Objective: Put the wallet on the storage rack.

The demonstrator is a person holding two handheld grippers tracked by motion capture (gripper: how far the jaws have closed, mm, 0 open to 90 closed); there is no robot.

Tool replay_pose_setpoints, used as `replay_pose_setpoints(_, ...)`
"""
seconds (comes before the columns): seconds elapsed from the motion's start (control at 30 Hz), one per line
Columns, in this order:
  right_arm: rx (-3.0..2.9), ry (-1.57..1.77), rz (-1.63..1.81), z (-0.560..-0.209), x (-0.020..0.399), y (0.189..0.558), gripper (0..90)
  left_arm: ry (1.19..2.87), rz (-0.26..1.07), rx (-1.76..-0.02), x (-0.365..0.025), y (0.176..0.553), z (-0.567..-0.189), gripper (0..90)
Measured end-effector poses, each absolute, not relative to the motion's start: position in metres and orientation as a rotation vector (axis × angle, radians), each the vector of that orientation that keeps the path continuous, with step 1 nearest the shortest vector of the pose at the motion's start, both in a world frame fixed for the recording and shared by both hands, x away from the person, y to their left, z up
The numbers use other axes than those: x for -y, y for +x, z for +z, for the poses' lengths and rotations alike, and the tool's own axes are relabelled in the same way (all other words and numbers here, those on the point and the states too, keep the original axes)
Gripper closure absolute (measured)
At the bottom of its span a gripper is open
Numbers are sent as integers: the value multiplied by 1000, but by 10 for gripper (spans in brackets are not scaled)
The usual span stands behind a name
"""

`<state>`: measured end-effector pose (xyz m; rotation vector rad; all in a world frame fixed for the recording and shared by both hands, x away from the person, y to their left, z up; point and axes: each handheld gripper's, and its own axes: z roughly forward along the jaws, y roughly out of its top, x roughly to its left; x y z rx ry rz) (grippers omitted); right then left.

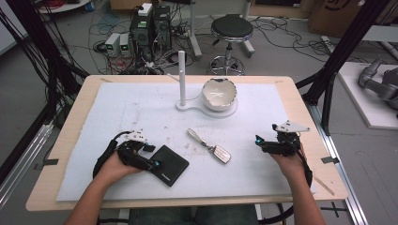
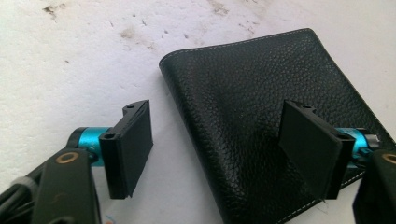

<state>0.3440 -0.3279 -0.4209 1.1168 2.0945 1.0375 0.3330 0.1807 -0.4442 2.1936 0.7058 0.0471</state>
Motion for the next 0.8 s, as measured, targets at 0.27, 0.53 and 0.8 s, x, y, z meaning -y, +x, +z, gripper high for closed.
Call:
replay_pose_setpoints(0.27, -2099, 1117, 1029, -422, 328, 344, 174, 2186, 1, -686, -181, 331, -444, 433)
replay_pose_setpoints(0.53, -2103, 1106, 1023, -421, 325, 344, 174, 2181, 2, -690, -183, 331, -442, 601)
replay_pose_setpoints(0.8, -2109, 1098, 1012, -421, 322, 344, 174, 2166, 21, -713, -184, 330, -437, 796)
